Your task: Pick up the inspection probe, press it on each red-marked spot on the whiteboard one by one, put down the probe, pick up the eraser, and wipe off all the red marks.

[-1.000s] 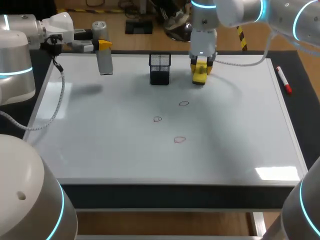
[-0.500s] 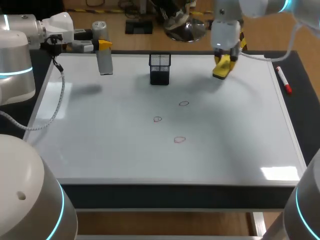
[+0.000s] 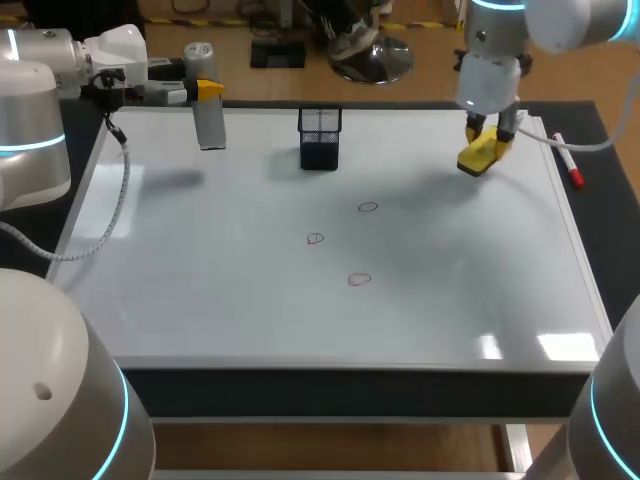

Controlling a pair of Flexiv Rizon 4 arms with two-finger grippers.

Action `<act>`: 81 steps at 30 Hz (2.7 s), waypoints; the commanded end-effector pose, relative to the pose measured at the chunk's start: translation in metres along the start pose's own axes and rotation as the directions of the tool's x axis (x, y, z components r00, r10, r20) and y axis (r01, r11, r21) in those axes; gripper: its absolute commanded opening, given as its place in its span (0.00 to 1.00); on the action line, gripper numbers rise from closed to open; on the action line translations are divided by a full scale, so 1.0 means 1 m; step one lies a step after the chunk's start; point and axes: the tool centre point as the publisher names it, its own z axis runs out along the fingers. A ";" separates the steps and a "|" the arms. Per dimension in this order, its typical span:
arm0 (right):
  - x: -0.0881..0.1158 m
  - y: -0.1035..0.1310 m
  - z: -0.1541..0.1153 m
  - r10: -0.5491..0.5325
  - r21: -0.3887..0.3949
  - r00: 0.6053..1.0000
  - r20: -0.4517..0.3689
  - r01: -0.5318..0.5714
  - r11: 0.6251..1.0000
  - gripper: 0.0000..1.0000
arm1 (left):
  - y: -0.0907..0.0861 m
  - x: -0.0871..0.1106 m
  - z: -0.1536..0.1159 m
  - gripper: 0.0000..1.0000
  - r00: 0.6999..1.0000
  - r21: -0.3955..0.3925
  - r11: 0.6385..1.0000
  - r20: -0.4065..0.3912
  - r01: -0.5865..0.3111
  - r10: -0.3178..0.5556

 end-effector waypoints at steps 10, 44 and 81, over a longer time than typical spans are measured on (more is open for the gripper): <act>0.024 0.007 0.006 0.031 0.002 0.998 0.055 -0.031 1.000 0.00 | -0.001 0.000 -0.001 0.00 1.000 0.000 1.000 -0.002 -0.001 0.001; 0.024 0.007 0.006 0.031 0.002 0.998 0.055 -0.031 1.000 0.00 | -0.002 0.090 0.009 0.00 0.994 0.016 0.998 -0.086 -0.063 0.064; 0.024 0.007 0.006 0.031 0.002 0.998 0.055 -0.031 1.000 0.00 | 0.020 0.247 0.056 0.00 0.962 0.090 0.994 -0.264 -0.055 0.077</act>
